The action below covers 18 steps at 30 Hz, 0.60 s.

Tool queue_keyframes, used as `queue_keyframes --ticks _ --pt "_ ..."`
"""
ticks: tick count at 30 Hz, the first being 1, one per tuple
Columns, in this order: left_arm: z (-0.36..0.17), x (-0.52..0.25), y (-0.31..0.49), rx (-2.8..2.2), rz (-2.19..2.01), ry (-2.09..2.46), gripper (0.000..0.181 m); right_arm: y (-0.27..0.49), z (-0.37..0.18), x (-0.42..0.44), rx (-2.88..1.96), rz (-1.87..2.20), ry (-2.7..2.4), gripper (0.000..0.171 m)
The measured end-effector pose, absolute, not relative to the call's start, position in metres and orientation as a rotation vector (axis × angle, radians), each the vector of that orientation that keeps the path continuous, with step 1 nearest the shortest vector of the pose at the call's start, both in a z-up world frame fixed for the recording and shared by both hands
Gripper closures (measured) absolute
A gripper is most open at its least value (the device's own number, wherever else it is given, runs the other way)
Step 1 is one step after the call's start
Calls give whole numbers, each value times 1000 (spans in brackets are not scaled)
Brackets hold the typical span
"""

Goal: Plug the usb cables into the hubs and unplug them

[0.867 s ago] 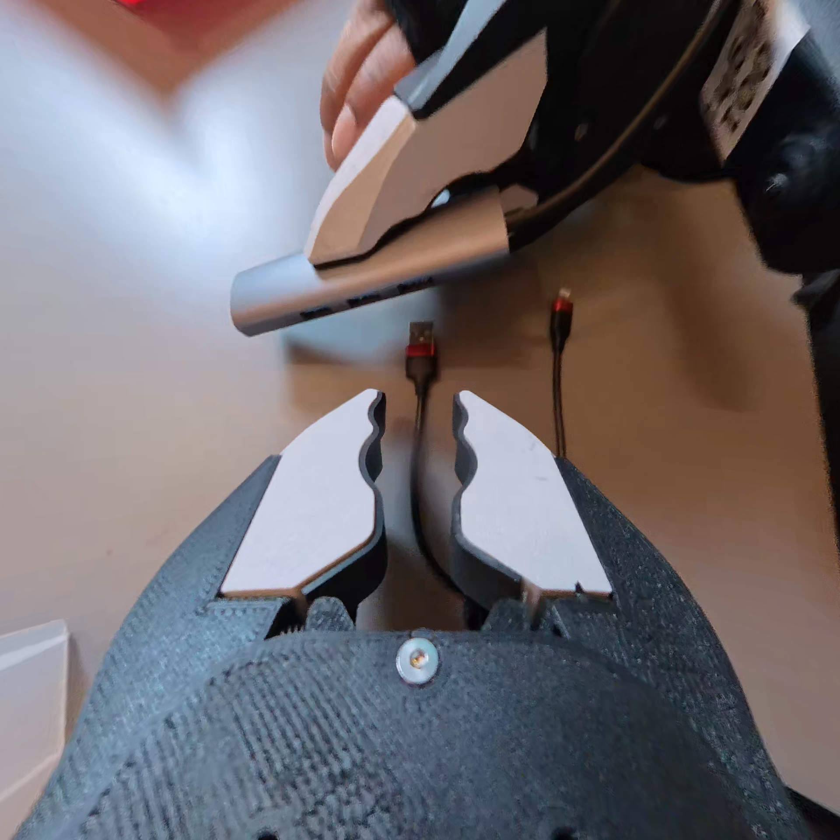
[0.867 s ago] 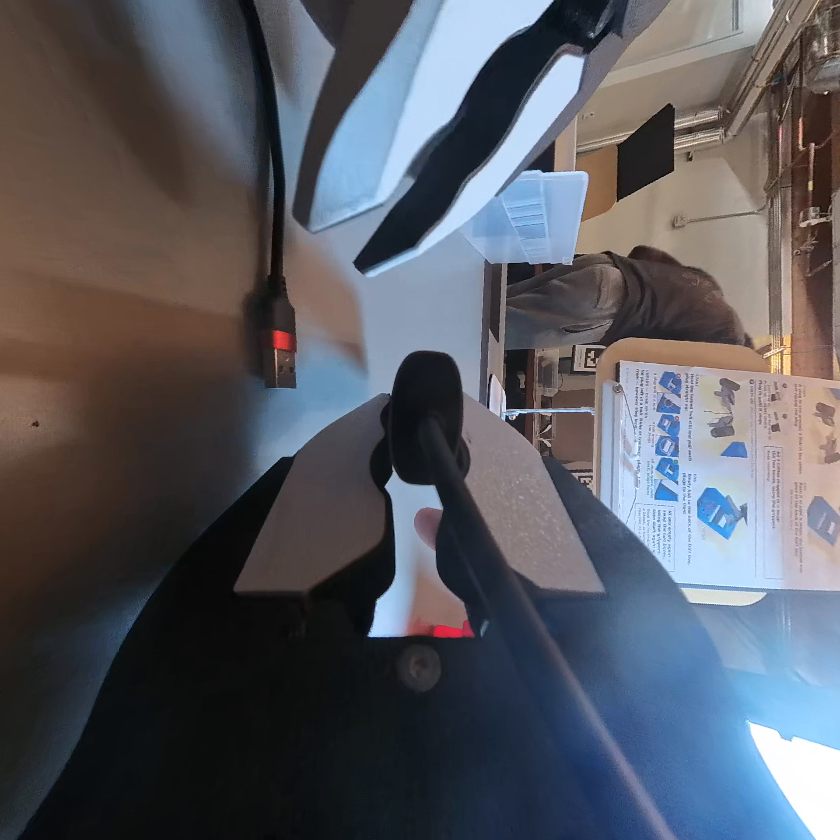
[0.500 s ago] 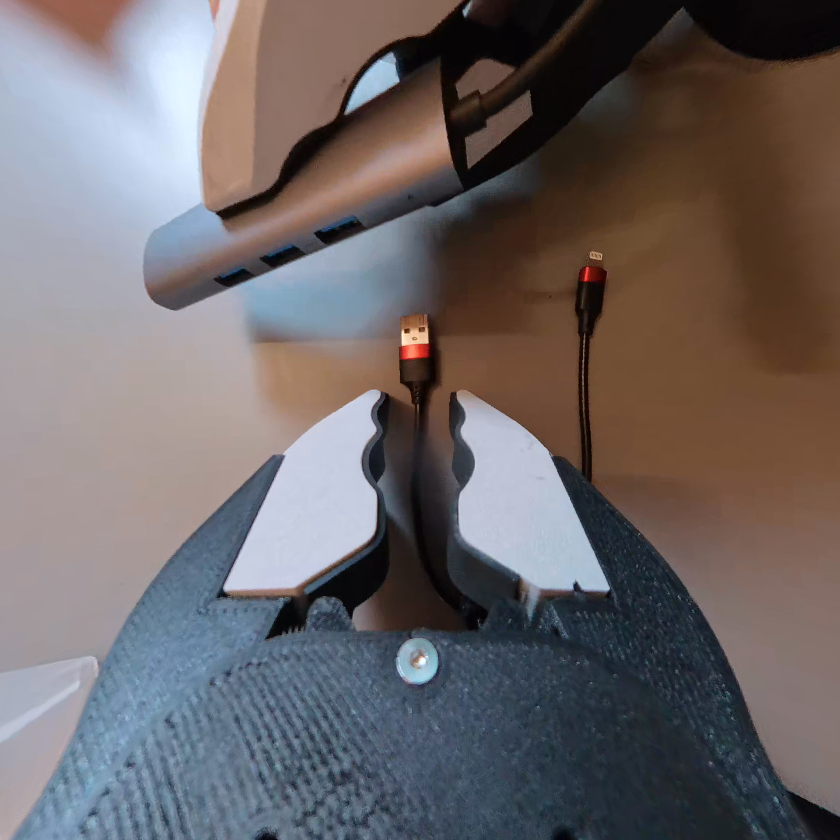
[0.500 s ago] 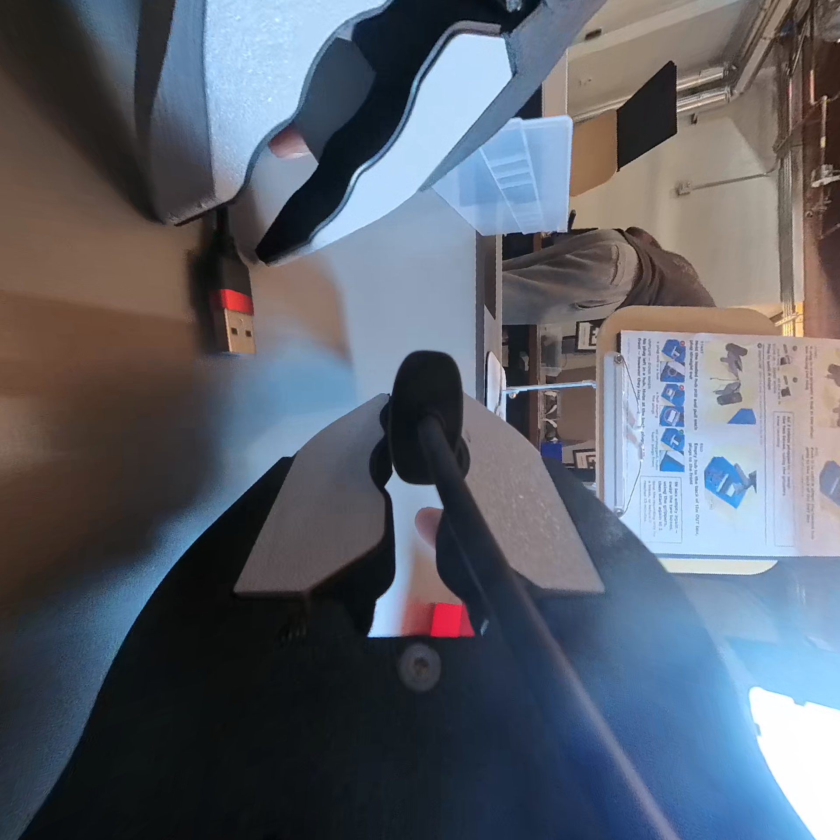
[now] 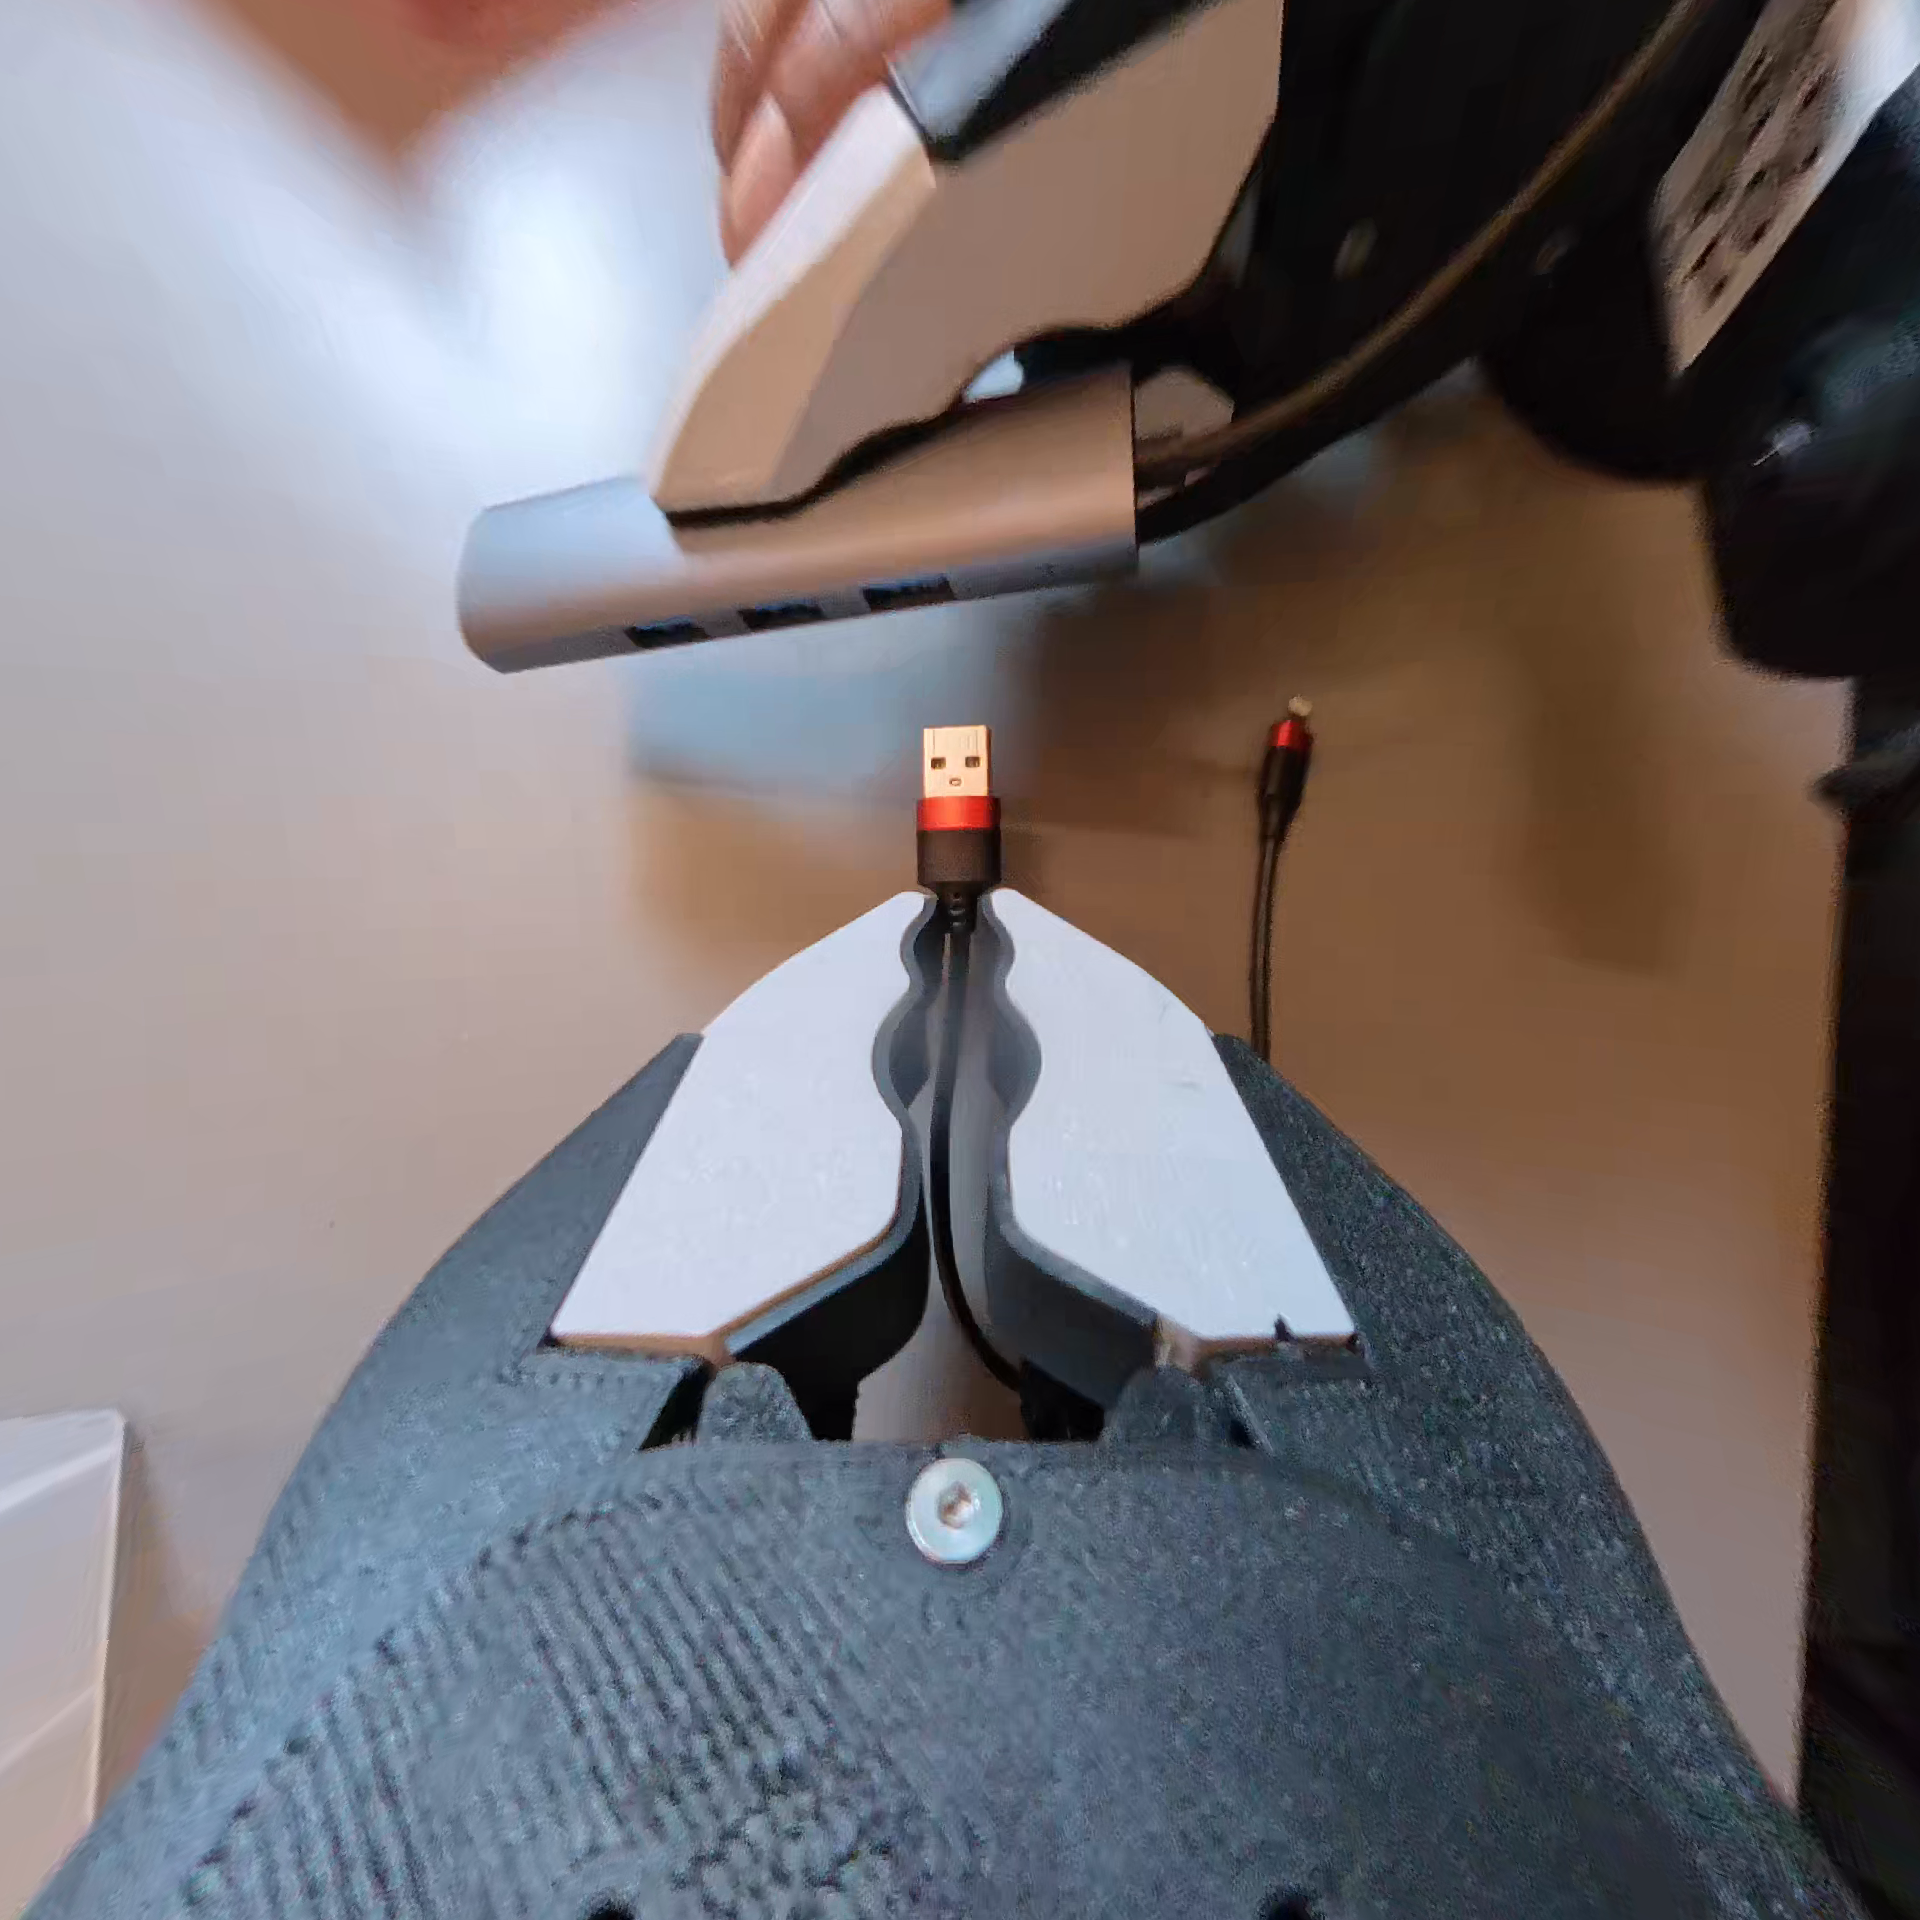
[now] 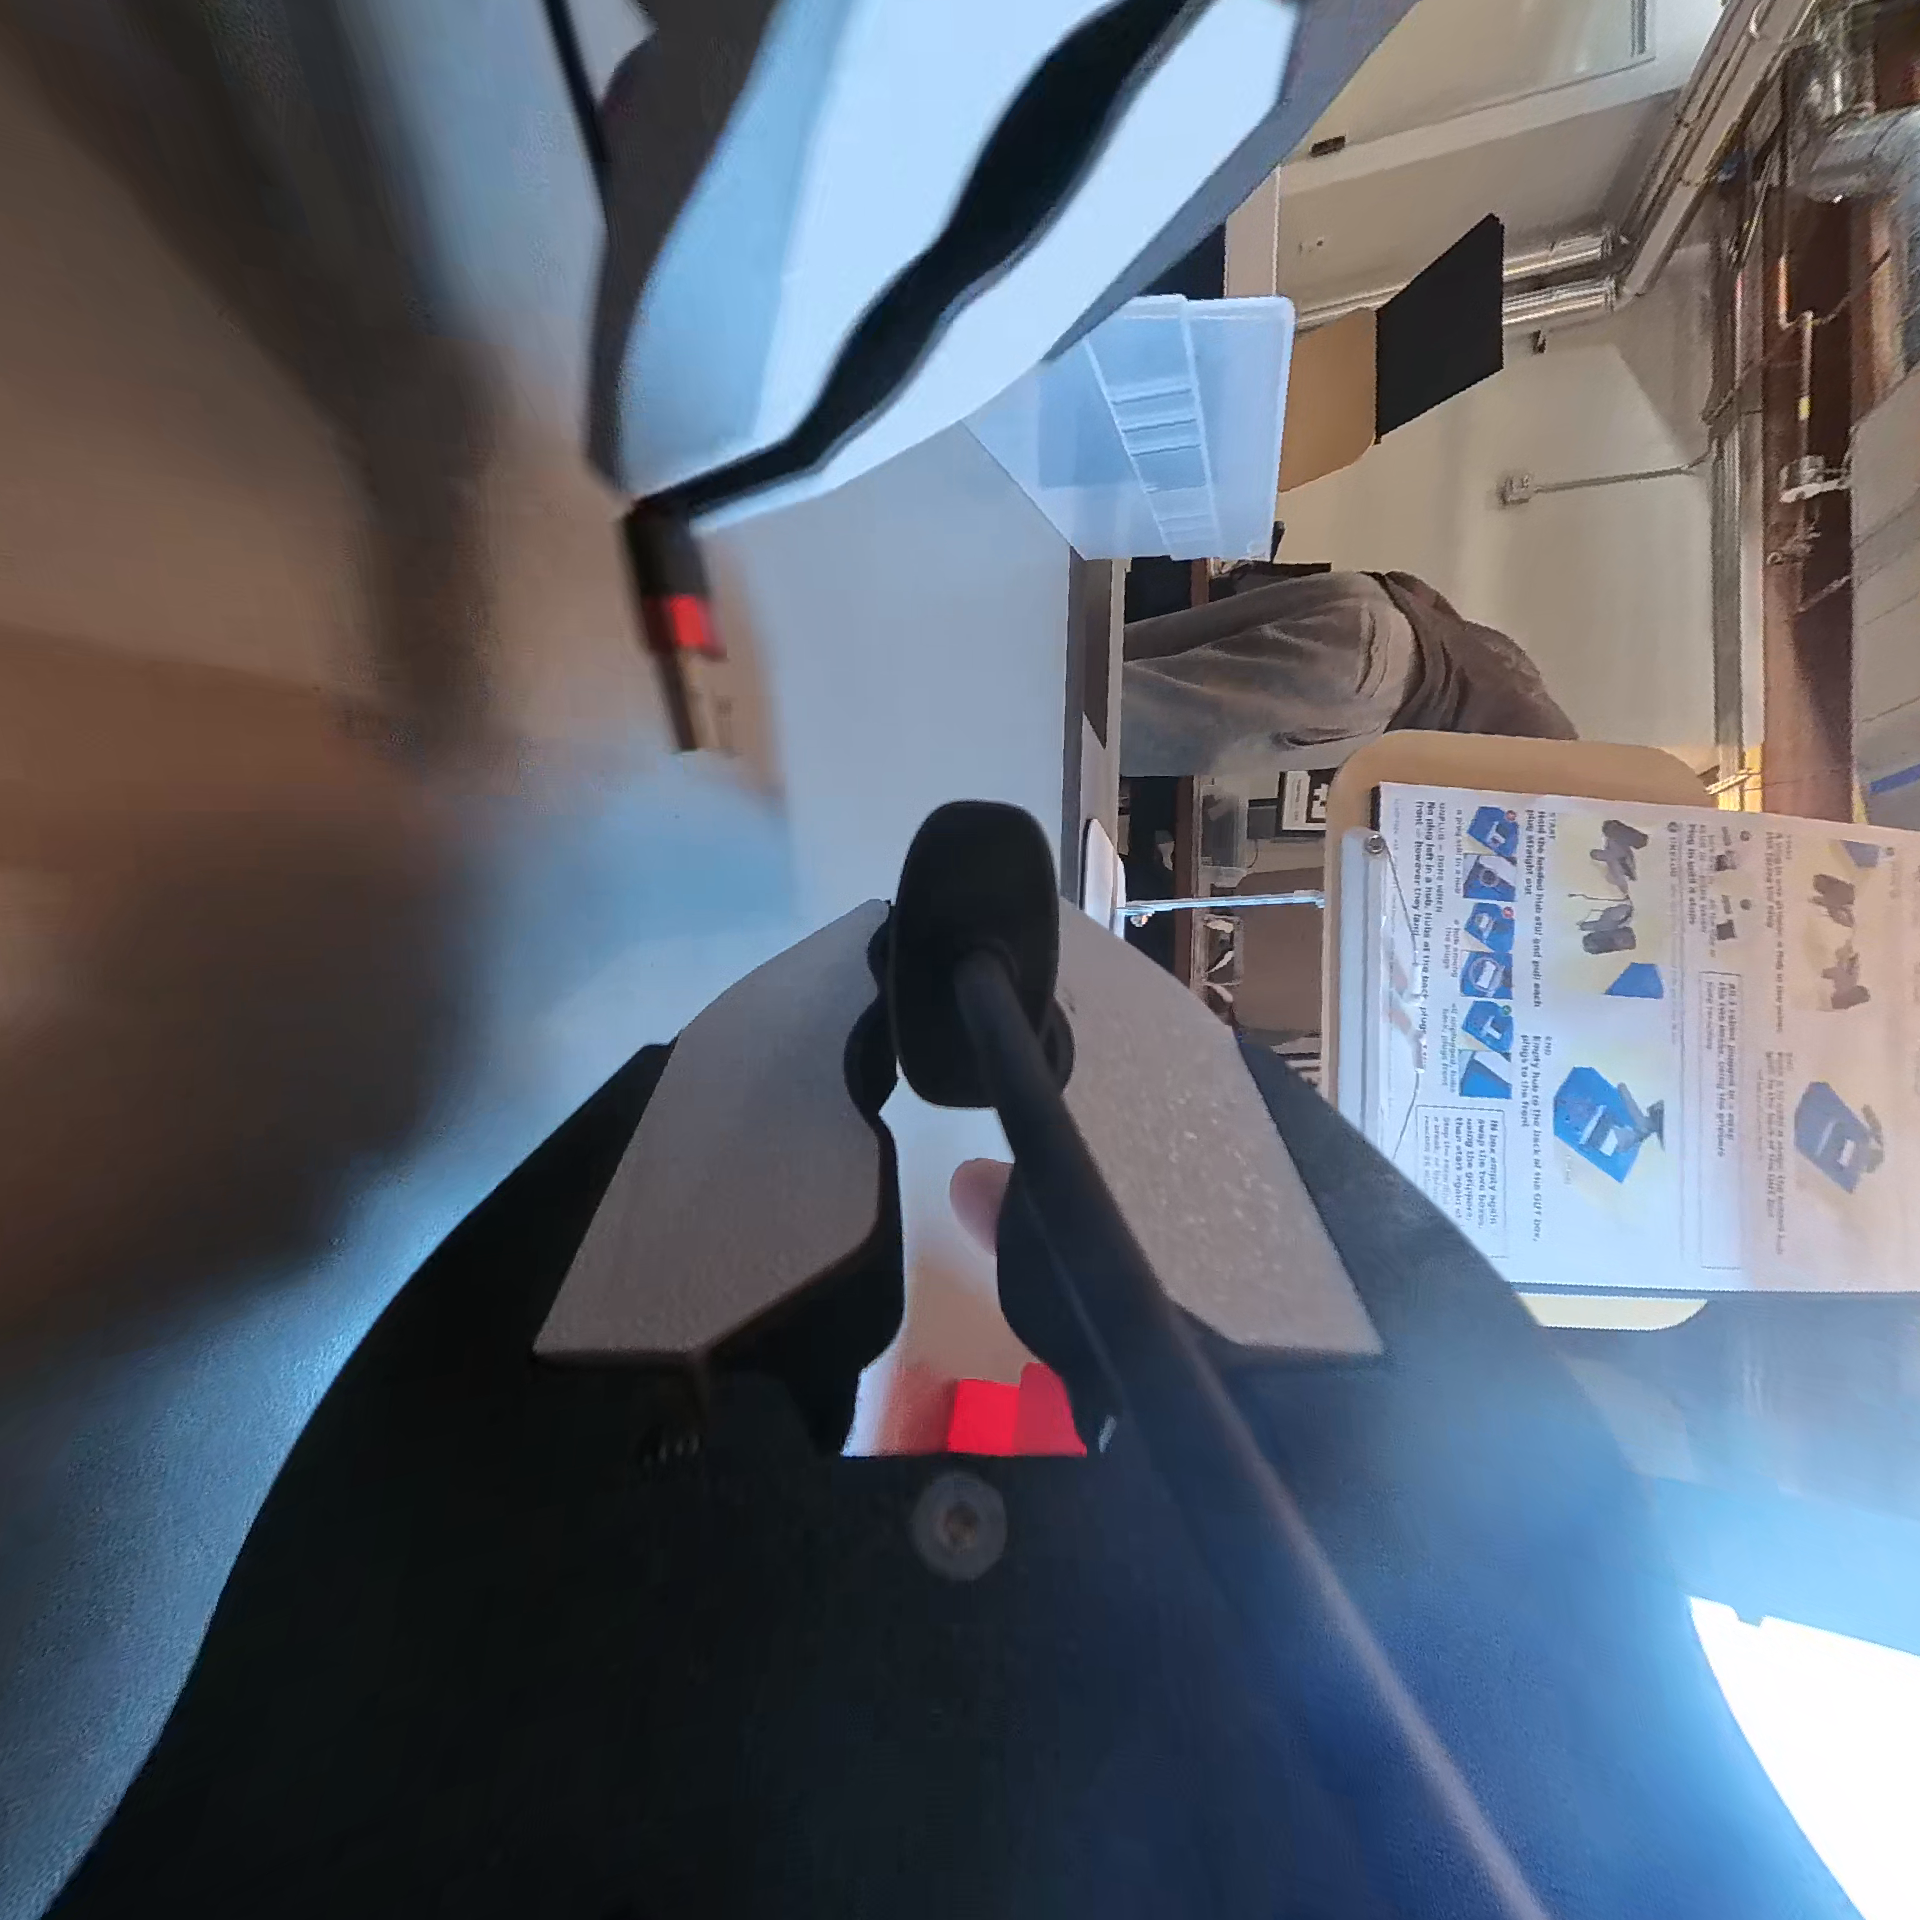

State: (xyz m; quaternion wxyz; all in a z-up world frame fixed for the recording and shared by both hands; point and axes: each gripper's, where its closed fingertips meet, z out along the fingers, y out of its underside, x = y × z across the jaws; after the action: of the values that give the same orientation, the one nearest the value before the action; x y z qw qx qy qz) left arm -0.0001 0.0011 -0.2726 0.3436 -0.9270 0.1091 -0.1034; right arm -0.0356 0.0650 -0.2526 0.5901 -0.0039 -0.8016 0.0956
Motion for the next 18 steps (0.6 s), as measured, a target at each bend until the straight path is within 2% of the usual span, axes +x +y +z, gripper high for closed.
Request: queue_keyframes --ticks 5,18 --pt "-257 -2 -4 -2368 -327 226 175 54 -261 -35 88 184 -1875 154" --pt "-263 4 -10 -2412 -432 195 176 37 -262 -30 167 123 -1856 154"
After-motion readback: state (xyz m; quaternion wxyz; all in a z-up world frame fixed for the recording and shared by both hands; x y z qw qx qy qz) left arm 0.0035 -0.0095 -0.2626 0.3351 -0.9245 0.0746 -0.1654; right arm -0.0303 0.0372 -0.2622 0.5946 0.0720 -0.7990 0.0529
